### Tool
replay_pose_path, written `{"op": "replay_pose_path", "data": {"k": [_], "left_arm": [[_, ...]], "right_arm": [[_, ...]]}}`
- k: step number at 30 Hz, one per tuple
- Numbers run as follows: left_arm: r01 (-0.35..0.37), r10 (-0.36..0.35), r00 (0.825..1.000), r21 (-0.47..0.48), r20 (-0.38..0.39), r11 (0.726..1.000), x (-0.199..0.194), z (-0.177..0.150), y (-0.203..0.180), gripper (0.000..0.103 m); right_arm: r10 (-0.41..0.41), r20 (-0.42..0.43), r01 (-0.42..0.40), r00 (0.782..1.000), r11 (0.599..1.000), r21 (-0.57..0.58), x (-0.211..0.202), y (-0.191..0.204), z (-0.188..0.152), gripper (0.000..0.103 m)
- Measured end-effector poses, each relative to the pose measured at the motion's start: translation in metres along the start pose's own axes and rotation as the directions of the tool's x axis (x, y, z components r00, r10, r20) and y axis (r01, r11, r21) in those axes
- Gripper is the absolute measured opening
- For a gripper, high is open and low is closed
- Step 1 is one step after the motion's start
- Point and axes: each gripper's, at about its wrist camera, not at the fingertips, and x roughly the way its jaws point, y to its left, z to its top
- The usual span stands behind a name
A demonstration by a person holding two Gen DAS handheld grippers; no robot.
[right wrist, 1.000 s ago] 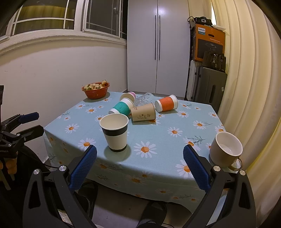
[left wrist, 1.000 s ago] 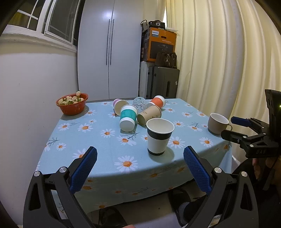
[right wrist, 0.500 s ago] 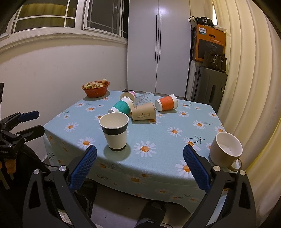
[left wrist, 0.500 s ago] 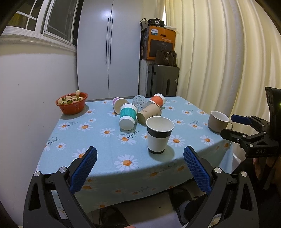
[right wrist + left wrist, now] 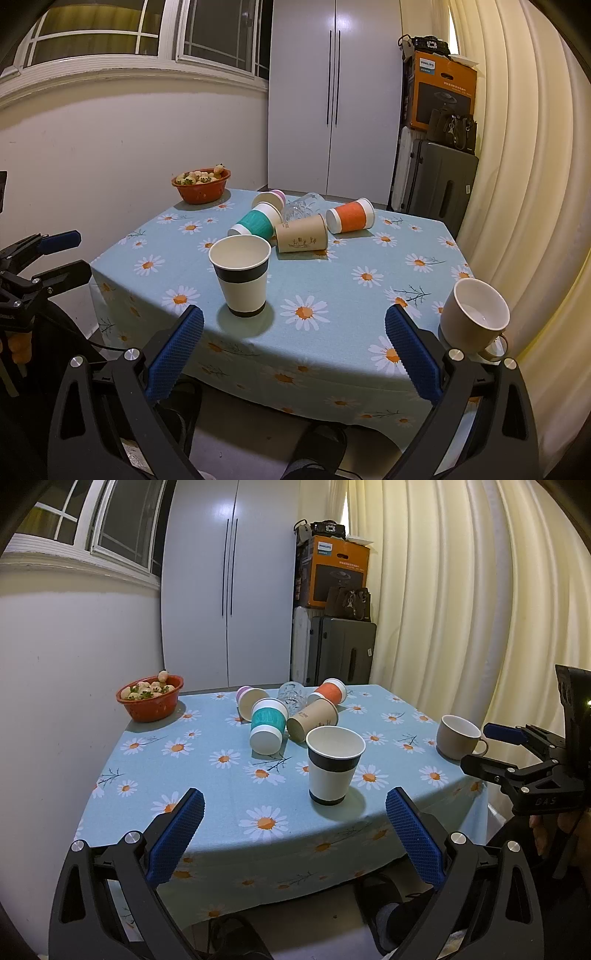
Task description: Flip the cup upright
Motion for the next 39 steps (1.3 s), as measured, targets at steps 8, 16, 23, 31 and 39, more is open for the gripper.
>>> {"op": "replay_pose_path", "data": {"k": [8, 16, 23, 31, 39], "left_arm": [[0.003, -0.003, 1.0, 0.001, -0.003, 1.0, -0.0001, -0.0007, -0.0009, 0.096], [0.004, -0.004, 1.0, 0.0, -0.002, 1.0, -0.0003, -0.0002, -0.0008, 0.096], [0.005, -0.005, 1.0, 0.0, -0.002, 1.0, -0.0009, -0.0003, -0.0007, 0.096], [0.005, -0.005, 1.0, 0.001, -0.002, 1.0, -0.0014, -0.0005, -0.001, 0.096], [0.008, -0.008, 1.0, 0.002, -0.003, 1.0, -0.0011, -0.0003, -0.0006, 0.096]], "right_arm": [[0.0, -0.001, 0.0, 1.0, 1.0, -0.002, 0.0, -0.0001, -0.0003, 0.098], [0.0, -0.001, 0.0, 1.0, 1.0, -0.003, 0.0001, -0.0003, -0.0003, 0.098], [0.001, -0.001, -0.001, 1.0, 1.0, -0.004, 0.0, 0.0004, -0.0001, 0.098], [0.002, -0.001, -0.002, 1.0, 1.0, -0.007, 0.0, -0.0009, -0.0014, 0.098], [0.002, -0.002, -0.002, 1.0, 1.0, -0.008, 0.0004, -0.0014, -0.0014, 0.098]]}}
